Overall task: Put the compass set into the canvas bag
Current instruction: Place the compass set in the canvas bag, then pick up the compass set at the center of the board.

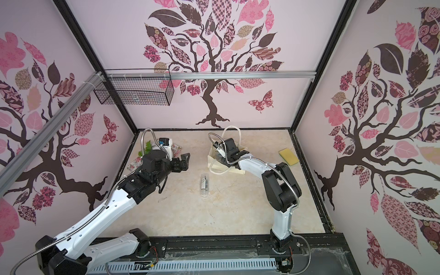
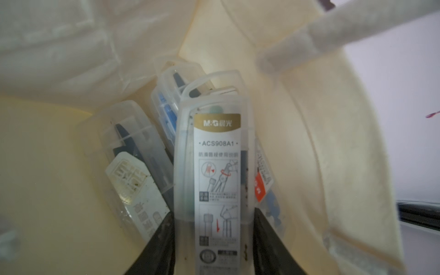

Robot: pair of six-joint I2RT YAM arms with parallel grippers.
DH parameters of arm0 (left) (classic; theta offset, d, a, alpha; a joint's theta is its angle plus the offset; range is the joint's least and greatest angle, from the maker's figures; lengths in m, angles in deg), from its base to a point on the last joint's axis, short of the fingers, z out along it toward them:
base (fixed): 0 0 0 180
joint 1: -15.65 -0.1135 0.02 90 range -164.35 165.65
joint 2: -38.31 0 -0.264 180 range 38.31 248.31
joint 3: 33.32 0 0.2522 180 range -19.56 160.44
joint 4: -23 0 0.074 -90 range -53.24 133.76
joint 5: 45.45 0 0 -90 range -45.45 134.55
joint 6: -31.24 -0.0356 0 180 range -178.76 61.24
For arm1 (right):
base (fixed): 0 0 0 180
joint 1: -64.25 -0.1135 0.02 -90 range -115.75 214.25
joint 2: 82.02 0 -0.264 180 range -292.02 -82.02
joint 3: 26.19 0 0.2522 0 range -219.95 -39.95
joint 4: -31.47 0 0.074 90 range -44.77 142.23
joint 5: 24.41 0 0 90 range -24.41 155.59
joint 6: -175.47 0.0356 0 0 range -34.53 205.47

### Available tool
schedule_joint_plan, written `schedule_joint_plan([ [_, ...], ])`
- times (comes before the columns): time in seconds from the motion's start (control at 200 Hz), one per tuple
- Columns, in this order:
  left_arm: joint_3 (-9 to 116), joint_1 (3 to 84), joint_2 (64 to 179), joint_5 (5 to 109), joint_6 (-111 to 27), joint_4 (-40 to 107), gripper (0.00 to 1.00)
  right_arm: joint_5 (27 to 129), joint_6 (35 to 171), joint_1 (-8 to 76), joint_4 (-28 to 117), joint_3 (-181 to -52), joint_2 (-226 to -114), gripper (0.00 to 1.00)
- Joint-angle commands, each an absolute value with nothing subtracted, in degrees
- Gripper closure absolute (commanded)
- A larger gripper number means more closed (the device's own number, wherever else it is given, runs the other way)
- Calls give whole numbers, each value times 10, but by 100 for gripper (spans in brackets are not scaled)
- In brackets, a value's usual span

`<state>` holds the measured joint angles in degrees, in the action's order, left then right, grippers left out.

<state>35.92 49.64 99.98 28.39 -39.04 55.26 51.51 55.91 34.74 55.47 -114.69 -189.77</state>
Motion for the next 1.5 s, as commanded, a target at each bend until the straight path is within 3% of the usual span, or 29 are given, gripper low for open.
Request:
schedule_joint_plan([
  [0.0, 341, 493, 1002, 292, -381, 538, 3, 498, 574, 355, 575, -1174, -1931, 61],
  [0.13, 345, 493, 1013, 297, -374, 556, 3, 501, 587, 359, 573, -1172, -1934, 51],
  [0.59, 360, 493, 1063, 312, -355, 627, 3, 470, 629, 360, 490, -1136, -1850, 1],
  [0.76, 363, 493, 1078, 324, -364, 630, 3, 502, 670, 360, 515, -1147, -1783, 0],
  [1.03, 360, 493, 1119, 338, -359, 640, 3, 582, 858, 360, 495, -1095, -1643, 0],
  [1.29, 360, 505, 1192, 370, -332, 652, 3, 595, 987, 360, 503, -1029, -1514, 0],
  [1.495, 380, 552, 1259, 373, -317, 649, 3, 541, 1020, 360, 510, -971, -1447, 0],
])
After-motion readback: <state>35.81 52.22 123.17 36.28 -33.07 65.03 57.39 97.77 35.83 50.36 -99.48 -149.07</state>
